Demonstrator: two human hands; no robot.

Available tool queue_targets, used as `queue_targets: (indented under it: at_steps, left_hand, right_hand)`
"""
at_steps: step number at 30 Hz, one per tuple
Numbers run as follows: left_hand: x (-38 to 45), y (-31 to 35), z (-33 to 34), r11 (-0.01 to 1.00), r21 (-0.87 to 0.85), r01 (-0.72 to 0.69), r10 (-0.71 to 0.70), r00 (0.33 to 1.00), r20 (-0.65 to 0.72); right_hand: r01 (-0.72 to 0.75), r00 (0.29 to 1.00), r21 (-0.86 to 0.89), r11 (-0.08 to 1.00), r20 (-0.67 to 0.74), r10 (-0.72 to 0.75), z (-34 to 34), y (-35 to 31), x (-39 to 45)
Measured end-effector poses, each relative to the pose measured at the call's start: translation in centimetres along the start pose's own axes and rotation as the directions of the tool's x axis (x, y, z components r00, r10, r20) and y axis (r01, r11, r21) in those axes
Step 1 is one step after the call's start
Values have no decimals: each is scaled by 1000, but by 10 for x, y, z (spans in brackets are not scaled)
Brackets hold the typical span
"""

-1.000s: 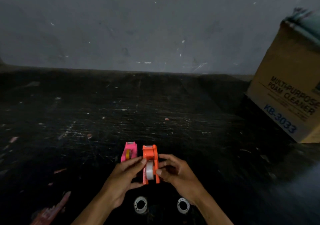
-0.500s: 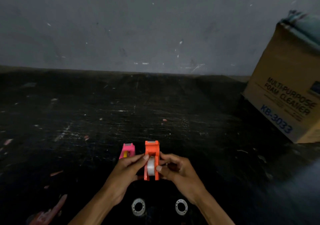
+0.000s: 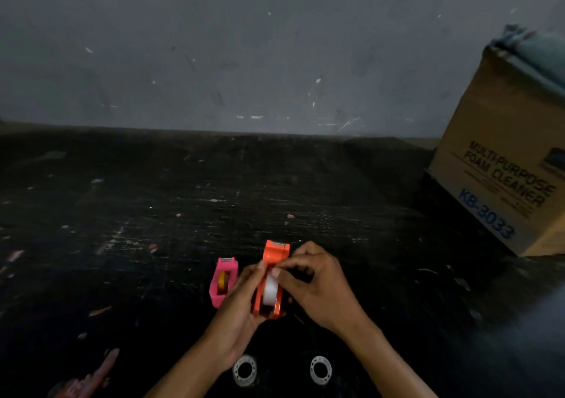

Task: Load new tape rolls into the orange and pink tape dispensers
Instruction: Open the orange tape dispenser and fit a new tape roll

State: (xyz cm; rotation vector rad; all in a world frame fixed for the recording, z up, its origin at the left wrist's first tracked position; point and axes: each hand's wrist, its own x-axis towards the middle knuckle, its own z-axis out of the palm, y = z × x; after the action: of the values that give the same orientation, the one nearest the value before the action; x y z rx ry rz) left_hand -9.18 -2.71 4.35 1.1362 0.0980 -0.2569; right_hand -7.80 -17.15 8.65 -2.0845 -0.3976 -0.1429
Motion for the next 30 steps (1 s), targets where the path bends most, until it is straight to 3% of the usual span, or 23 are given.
queue_targets:
  at_steps: [6, 13, 16, 27, 30]
  left_hand:
    - [-10, 2, 3, 998, 49, -29, 27, 999, 27]
    - [-14, 8, 8, 994, 106, -41, 36, 998, 46]
    - [-15, 10, 9, 991, 134, -26, 18, 998, 61]
    - [-19, 15, 10, 990, 135, -49, 39, 996, 76]
    - [-20, 17, 10, 990, 131, -60, 50, 996, 78]
  right_hand:
    - [8, 998, -18, 1000, 67, -6, 2, -2, 5]
    - [275, 960, -259, 926, 27, -278, -2, -6, 3]
    - [319, 944, -354, 879, 35, -329, -3, -8, 3]
    - [122, 992, -269, 955, 12, -123, -20, -14, 34]
    - [3, 995, -199, 980, 98, 17, -24, -15, 45]
